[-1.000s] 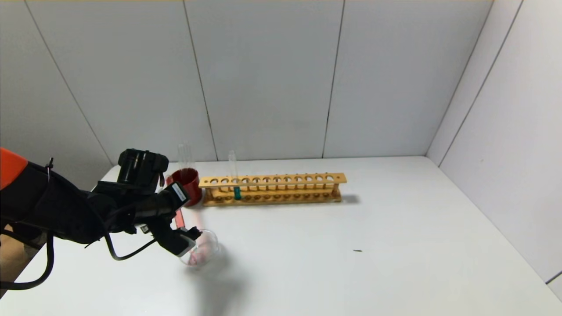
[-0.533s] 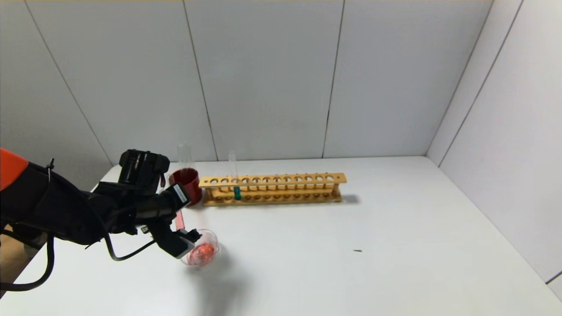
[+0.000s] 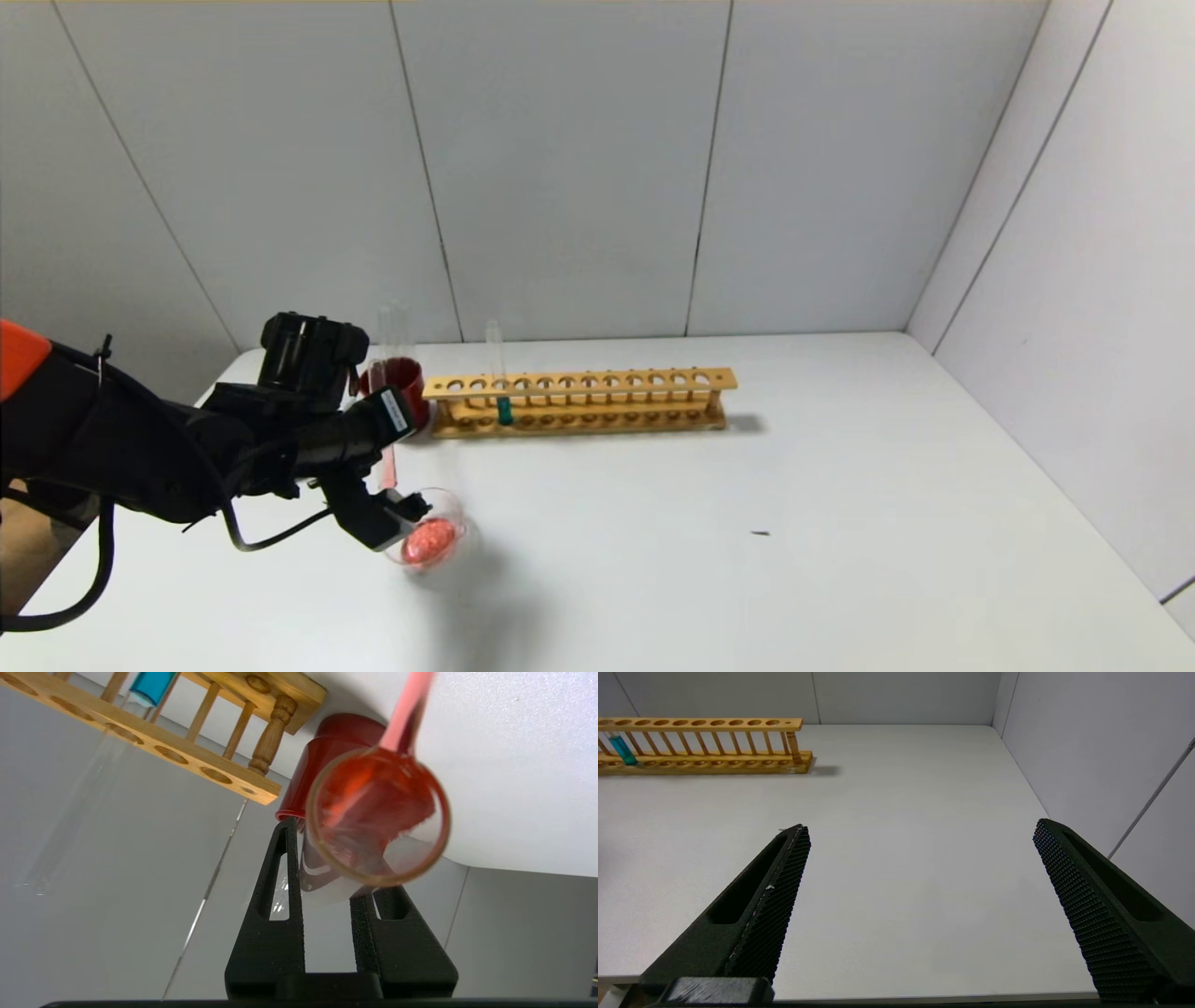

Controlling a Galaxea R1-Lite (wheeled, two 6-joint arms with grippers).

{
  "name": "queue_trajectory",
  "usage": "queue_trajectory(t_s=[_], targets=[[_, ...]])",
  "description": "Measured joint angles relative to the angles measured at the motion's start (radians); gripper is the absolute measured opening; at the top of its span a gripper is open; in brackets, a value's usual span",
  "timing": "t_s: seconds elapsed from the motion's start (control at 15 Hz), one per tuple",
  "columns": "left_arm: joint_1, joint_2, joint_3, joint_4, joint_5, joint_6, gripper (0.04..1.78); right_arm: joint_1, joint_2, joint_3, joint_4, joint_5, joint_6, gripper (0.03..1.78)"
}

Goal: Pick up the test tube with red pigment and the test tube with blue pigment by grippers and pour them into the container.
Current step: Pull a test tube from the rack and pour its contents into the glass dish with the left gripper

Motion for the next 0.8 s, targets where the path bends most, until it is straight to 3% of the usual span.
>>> queue_trajectory(t_s=[0.8], targets=[[-0.003,-0.059,0.016,0.000,0.045,0.070,0.33,0.000,0.000,0.000,0.000,0.000,0.000,1.75]])
